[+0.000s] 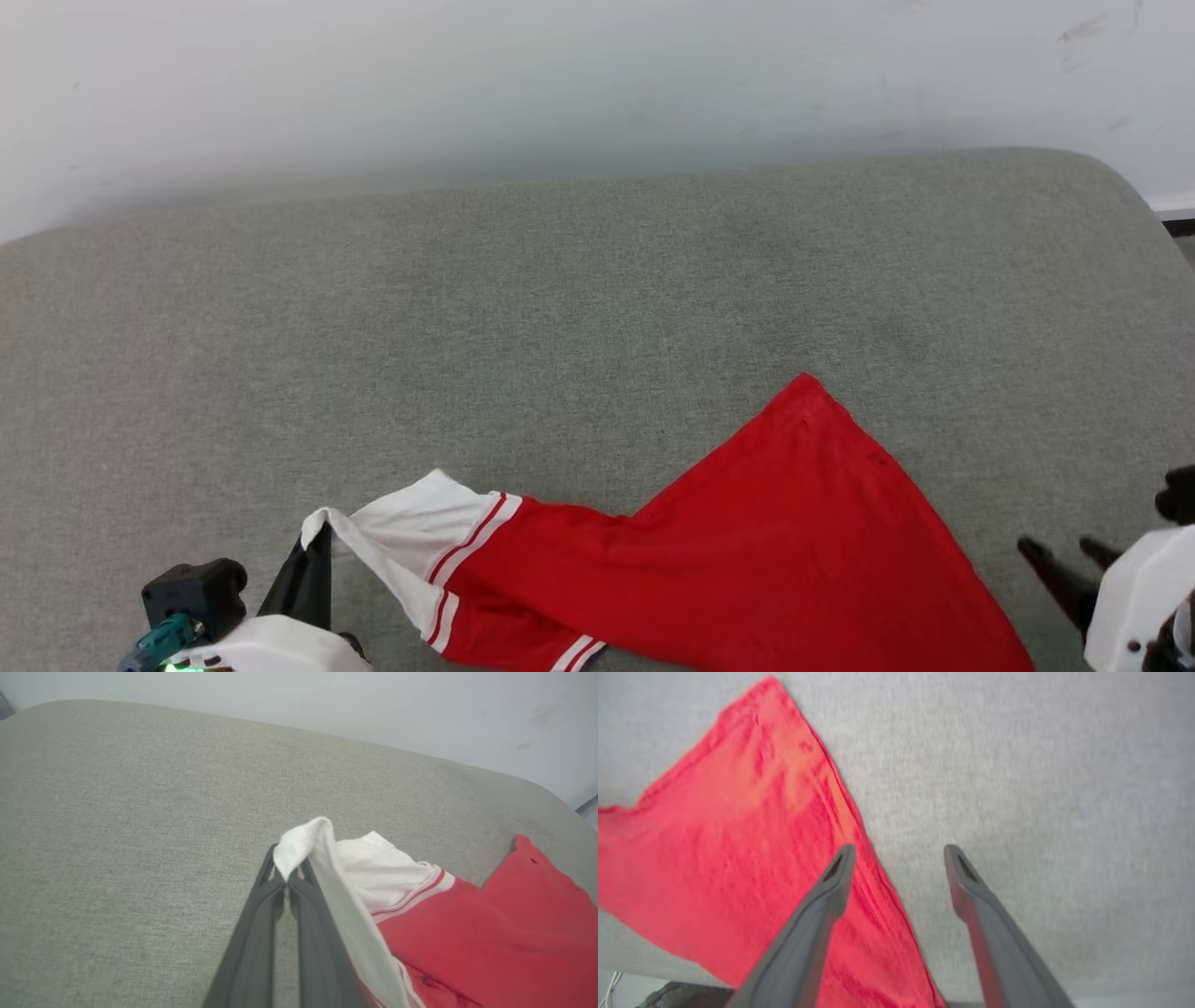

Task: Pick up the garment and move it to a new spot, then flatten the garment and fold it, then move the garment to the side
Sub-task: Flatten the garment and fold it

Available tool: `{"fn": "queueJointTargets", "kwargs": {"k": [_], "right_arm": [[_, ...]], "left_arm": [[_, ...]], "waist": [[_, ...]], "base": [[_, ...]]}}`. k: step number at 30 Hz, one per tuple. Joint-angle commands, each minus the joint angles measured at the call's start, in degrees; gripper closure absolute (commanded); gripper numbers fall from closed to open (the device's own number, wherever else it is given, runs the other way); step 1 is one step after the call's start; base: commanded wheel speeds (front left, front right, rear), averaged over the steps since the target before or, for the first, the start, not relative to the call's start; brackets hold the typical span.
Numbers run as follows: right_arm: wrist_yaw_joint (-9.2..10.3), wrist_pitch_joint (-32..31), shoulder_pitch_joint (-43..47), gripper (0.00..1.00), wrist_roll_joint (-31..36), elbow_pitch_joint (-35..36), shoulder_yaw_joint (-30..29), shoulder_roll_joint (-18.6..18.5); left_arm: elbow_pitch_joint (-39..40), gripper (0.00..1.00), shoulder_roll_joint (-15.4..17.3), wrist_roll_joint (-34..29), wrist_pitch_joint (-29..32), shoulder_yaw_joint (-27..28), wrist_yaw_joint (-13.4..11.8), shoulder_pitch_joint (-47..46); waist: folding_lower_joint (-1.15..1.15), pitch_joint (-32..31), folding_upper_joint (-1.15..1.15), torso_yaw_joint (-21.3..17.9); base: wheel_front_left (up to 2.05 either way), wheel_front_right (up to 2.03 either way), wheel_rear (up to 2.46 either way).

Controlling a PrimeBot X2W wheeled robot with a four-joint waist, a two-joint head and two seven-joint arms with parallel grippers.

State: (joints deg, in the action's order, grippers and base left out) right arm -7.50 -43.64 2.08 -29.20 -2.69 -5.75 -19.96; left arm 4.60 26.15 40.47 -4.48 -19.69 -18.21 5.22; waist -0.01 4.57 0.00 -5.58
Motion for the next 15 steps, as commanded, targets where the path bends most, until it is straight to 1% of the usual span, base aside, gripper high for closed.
{"fn": "queueJointTargets", "kwargs": {"k": [1,3,5,6,8,9,11,15], "right_arm": [[0.02,5.6,-1.9,0.00,-0.4,0.0,0.3,0.6],[0.02,13.2,-4.1,0.00,-0.4,-0.6,1.1,0.5],[0.02,19.0,-6.5,0.00,-0.8,-1.6,2.4,0.6],[0.02,21.3,-7.8,0.00,-0.9,-2.3,3.2,0.5],[0.02,23.7,-11.0,0.00,-1.6,-4.2,4.7,0.6],[0.02,24.3,-12.9,0.00,-1.8,-5.2,5.6,0.4],[0.02,23.0,-16.2,0.00,-2.5,-7.9,7.6,-0.1],[0.02,15.2,-22.7,0.00,-3.7,-11.5,12.0,-1.6]], "left_arm": [[0.5,1.00,-0.1,-0.1,0.2,0.0,-0.3,-1.1],[0.7,1.00,0.0,-0.5,0.6,-0.3,-0.4,-1.6],[1.1,1.00,0.4,-1.3,1.0,-0.8,-0.7,-2.3],[1.3,1.00,0.3,-1.4,1.1,-0.9,-0.9,-2.7],[1.7,1.00,0.2,-1.7,1.3,-1.2,-0.9,-3.5],[2.0,1.00,0.2,-1.8,1.3,-1.2,-0.9,-3.9],[2.4,1.00,0.1,-2.2,1.5,-1.4,-0.8,-5.0],[3.2,1.00,0.0,-3.1,1.6,-2.0,-0.6,-7.3]], "waist": [[0.01,0.3,0.00,0.1],[0.01,0.8,0.00,0.4],[0.01,1.6,0.00,0.7],[0.01,2.1,0.00,0.9],[0.01,3.1,0.00,1.3],[0.01,3.8,0.00,1.5],[0.01,5.3,0.00,2.0],[0.01,8.4,0.00,3.4]], "base": [[0.00,0.00,0.00],[0.00,0.00,0.00],[0.00,0.00,0.00],[0.00,0.00,0.00],[0.00,0.00,0.00],[0.00,0.00,0.00],[0.00,0.00,0.00],[0.00,0.00,0.00]]}}
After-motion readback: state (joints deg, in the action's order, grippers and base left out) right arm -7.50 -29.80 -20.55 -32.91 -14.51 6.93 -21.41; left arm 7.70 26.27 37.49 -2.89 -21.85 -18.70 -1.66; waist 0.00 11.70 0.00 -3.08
